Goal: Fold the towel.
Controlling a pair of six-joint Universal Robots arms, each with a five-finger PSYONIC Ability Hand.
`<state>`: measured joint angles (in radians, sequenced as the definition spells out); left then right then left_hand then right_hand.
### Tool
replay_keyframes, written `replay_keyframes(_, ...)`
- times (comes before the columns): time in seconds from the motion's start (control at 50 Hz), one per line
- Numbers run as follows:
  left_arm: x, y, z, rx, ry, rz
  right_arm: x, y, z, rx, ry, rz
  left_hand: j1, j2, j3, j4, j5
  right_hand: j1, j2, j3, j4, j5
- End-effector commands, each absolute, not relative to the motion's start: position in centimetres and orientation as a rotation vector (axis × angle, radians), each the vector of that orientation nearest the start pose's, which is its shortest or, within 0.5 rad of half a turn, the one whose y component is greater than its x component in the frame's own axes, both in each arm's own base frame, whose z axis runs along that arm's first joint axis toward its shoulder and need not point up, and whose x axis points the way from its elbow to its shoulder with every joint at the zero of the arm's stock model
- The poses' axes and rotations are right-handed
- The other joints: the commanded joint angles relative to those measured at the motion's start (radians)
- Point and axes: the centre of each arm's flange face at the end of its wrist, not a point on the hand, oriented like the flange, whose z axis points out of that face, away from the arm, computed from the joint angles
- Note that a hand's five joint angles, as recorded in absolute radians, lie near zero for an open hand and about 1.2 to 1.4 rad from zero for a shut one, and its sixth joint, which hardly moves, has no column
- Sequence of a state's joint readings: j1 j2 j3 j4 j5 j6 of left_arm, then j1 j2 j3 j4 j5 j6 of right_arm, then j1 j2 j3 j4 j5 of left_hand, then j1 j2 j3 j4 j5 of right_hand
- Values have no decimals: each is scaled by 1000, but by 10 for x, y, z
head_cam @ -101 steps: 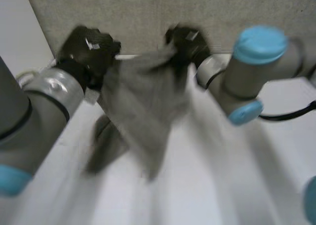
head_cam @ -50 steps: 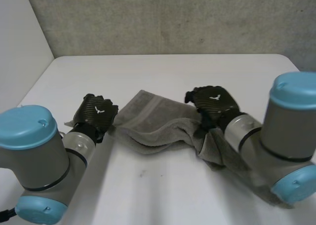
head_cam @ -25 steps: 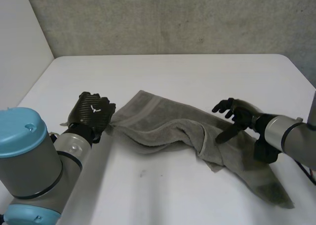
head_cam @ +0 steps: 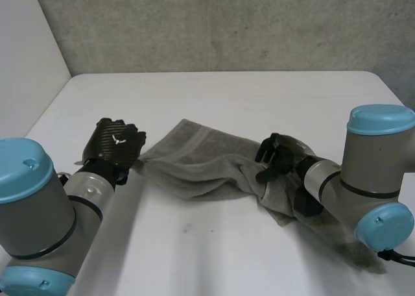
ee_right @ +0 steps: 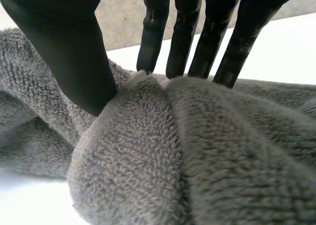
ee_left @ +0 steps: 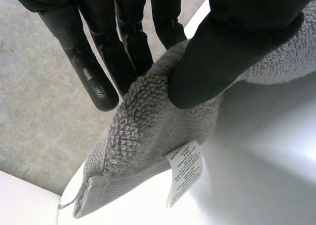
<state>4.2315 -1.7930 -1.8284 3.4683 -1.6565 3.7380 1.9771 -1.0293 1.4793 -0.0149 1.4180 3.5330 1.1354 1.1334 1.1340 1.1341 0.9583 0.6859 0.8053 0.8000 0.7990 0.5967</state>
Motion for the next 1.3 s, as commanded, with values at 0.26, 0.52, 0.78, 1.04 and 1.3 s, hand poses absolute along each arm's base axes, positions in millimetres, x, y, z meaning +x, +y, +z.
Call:
replay_keyframes(0.26,-244,-242,185,1053,2027,-1890,271,-270,178,-635,2274,-1546,199,201,201,201,202,710,591,596,597,625)
replay_keyframes(0.52,-276,-305,263,919,1742,-2219,306,-308,277,-1328,1847,-2223,261,263,262,262,263,710,591,596,597,625)
replay_keyframes(0.78,-274,-322,444,434,1198,-2670,318,-313,429,-1037,993,-2922,261,263,262,262,263,710,591,596,597,625)
replay_keyframes(1.04,-242,-302,245,762,1842,-2127,319,-263,249,-1504,1527,-1957,261,263,262,262,263,710,591,596,597,625)
replay_keyframes(1.3,-219,-265,168,871,2006,-1952,311,-263,162,-1469,1859,-1685,261,263,262,262,263,710,591,596,597,625)
